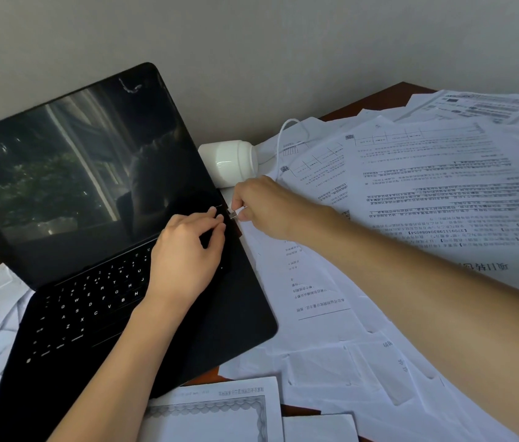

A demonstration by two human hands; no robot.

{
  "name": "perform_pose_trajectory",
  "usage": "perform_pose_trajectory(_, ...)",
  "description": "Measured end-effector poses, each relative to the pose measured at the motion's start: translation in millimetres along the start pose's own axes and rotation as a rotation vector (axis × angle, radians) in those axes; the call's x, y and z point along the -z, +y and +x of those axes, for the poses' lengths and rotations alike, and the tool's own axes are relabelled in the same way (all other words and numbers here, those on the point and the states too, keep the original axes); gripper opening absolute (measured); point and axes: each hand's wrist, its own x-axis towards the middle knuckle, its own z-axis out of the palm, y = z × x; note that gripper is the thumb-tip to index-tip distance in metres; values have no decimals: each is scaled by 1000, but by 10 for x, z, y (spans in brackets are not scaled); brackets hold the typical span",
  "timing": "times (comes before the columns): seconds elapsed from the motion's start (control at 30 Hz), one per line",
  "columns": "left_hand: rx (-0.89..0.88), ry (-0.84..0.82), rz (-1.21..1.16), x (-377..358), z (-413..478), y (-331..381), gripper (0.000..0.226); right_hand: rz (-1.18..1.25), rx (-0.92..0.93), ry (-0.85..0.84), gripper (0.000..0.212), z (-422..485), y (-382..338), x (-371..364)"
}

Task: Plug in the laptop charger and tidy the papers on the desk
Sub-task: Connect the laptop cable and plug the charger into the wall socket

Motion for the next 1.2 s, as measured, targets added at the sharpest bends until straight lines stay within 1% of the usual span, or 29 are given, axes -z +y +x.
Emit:
perform_pose_trajectory(0.33, -2, -1, 12, 3, -5, 26, 21, 21, -9, -7, 15, 29, -34, -4)
perform_pose_trajectory(0.5, 6, 0, 17, -2, 2, 19, 20, 55, -36, 20, 17, 6, -68, 16)
perform_pose_trajectory(0.63, -2, 1, 18, -4, -2, 11, 20, 75, -66, -10, 18, 11, -91, -3)
perform_pose_trajectory(0.73, -6, -1, 30, -5, 0, 14, 20, 115, -84, 7, 19, 3, -95, -30)
perform_pose_trajectory(0.83, -10, 5, 42, -8, 1, 13, 20, 229, -115, 13, 18, -23, -88, -25)
perform_pose_trajectory(1.07, -4, 4, 10, 7, -13, 10, 19, 94, -14, -3, 34, -33, -73, 25)
perform_pose_trajectory(1.13, -5, 1, 7, 8, -7, -1, 20, 10, -23, 8, 33, -30, -13, 43)
perform_pose_trajectory(1.2, -2, -7, 9, 9, -2, -7, 20, -36, -31, 46, 24, -35, 75, 79)
